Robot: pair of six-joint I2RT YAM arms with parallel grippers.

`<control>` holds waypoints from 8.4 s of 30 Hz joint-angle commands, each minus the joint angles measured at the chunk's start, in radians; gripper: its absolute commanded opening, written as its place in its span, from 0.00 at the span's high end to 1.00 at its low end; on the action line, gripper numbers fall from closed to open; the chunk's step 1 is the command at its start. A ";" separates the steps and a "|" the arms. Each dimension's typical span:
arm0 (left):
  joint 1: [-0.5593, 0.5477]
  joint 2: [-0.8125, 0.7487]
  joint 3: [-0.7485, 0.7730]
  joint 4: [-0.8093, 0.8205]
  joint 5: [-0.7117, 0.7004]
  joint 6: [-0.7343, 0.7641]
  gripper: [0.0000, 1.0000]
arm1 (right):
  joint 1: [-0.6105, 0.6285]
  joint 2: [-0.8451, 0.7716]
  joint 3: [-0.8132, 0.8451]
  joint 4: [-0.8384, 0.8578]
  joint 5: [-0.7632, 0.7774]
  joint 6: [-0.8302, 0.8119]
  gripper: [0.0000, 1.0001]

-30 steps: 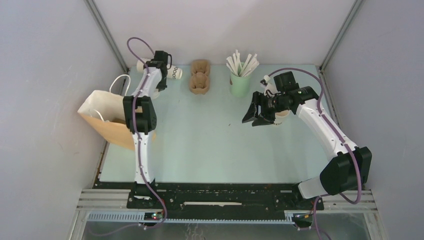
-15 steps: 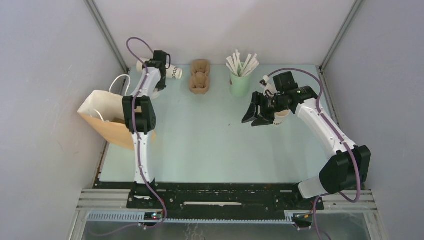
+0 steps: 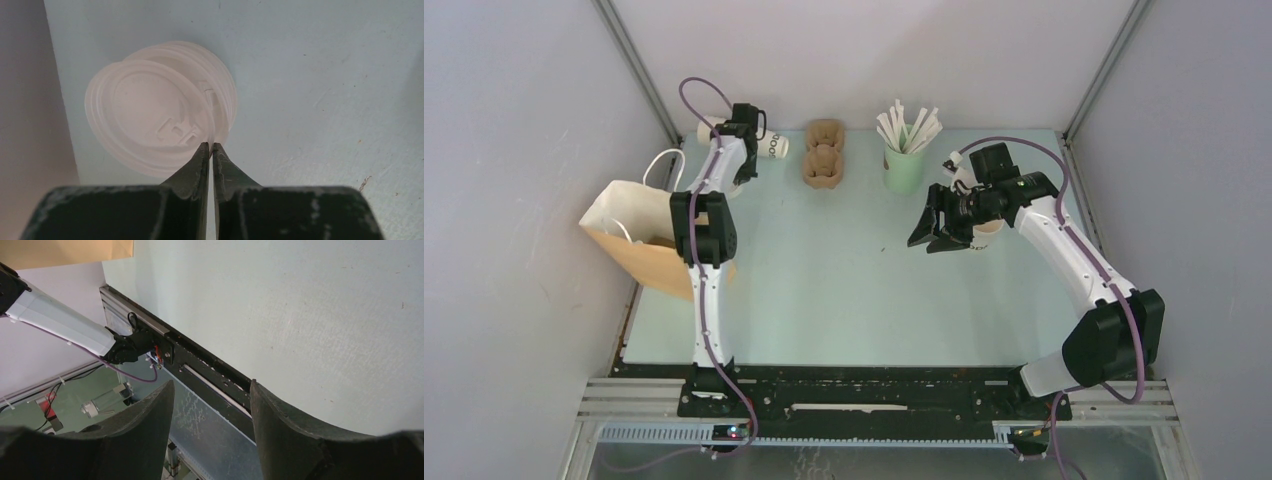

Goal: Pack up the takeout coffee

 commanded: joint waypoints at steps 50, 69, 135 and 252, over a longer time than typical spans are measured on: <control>-0.398 -1.091 -0.745 0.203 0.611 -0.583 1.00 | -0.204 -0.251 0.037 -0.144 0.539 -0.120 0.11; -0.452 -1.376 -1.034 0.443 0.942 -0.764 1.00 | -0.480 0.061 -0.008 0.086 0.461 -0.041 0.17; -0.418 -1.363 -1.205 1.561 1.230 -1.442 1.00 | 0.293 -0.348 0.066 0.708 0.113 0.310 0.00; -1.061 -1.115 -0.980 -0.194 0.210 -0.531 0.19 | 0.063 -0.387 -0.293 0.189 0.232 -0.092 0.10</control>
